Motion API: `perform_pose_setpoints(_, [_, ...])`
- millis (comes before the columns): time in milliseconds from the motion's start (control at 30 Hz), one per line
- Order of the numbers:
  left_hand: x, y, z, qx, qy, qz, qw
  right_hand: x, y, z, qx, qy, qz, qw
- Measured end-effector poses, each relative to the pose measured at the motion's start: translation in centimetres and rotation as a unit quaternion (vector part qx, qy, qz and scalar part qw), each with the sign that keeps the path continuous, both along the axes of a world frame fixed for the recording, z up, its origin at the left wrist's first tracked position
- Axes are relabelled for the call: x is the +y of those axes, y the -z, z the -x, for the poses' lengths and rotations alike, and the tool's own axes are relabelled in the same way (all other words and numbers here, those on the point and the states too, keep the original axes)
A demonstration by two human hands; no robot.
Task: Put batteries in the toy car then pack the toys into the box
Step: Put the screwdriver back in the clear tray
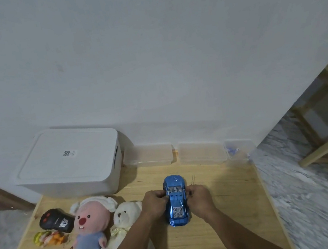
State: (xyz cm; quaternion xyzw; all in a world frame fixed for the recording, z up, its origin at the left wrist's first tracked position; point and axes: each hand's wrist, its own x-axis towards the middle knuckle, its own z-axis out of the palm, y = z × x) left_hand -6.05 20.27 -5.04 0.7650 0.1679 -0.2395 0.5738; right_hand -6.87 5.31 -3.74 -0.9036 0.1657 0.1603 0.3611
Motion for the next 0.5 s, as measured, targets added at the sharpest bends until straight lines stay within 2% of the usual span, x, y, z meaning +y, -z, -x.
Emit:
perform_pose_setpoints(267, [-0.1, -0.9, -0.1, 0.002, 0.001, -0.014, 1.000, -0.1, -0.8, -0.3, -0.017, 0.004, 0.010, 1.000])
perform_pose_setpoints(433, [0.2, -2.7, -2.3, -0.016, -0.118, 0.048, 0.992, 0.0, -2.2, -1.4, -0.097, 0.012, 0.017, 0.995])
perform_pose_setpoints(500, [0.7, -3.2, -3.8, 0.021, -0.164, 0.125, 0.978, 0.1, -2.6, -2.1, -0.127, -0.005, 0.011, 0.992])
